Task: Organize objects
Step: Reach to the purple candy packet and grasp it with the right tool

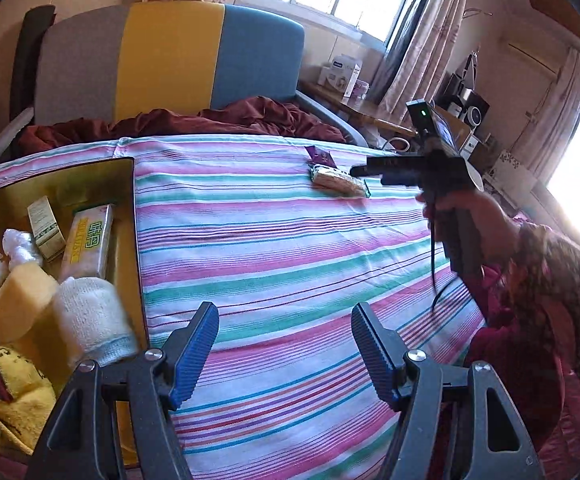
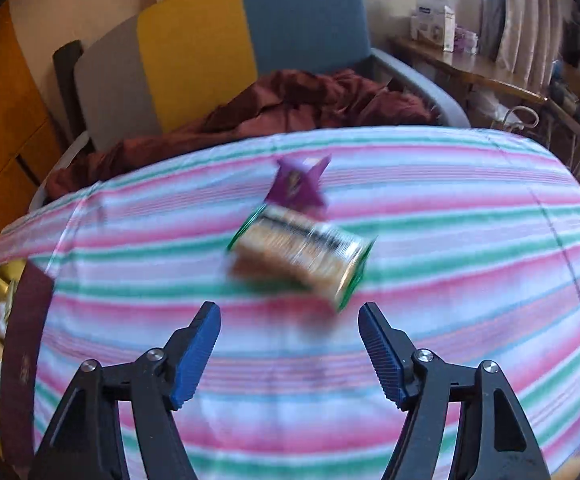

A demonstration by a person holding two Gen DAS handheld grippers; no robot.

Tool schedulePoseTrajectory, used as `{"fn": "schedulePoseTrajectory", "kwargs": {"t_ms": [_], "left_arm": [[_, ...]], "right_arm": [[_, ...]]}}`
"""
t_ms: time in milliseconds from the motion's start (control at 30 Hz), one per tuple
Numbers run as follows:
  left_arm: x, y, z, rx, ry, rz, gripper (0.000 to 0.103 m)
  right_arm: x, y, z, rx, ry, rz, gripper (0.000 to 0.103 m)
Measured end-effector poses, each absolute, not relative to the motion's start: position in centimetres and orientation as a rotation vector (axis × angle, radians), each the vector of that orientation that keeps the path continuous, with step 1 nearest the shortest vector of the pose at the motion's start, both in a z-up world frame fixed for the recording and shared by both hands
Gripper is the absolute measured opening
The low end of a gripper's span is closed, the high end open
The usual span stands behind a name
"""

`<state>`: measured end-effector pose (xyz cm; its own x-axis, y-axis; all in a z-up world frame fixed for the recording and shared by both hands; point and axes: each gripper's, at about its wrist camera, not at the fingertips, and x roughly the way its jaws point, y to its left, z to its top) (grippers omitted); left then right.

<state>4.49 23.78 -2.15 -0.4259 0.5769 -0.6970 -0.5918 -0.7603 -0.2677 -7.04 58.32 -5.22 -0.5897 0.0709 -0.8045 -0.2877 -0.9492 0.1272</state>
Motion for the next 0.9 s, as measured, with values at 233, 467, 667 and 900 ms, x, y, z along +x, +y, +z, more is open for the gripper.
{"fn": "schedulePoseTrajectory", "kwargs": {"t_ms": [233, 467, 667, 900], "left_arm": [[4.0, 24.0, -2.7, -1.093, 0.027, 2.200, 0.070], [3.3, 24.4, -3.3, -1.109, 0.030, 2.181, 0.070], [3.2, 24.7, -3.0, -1.104, 0.018, 2.186, 0.070], [3.0, 24.8, -3.2, -1.109, 0.024, 2.195, 0.070]], "right_arm": [[-12.0, 61.2, -6.2, -1.334, 0.326, 2.601, 0.072], [-12.4, 61.3, -8.4, -1.376, 0.487, 2.632, 0.072], [-10.4, 56.2, -8.3, -1.459, 0.602, 2.809, 0.074], [-10.6, 59.5, -6.8, -1.153, 0.632, 2.671, 0.073]]}}
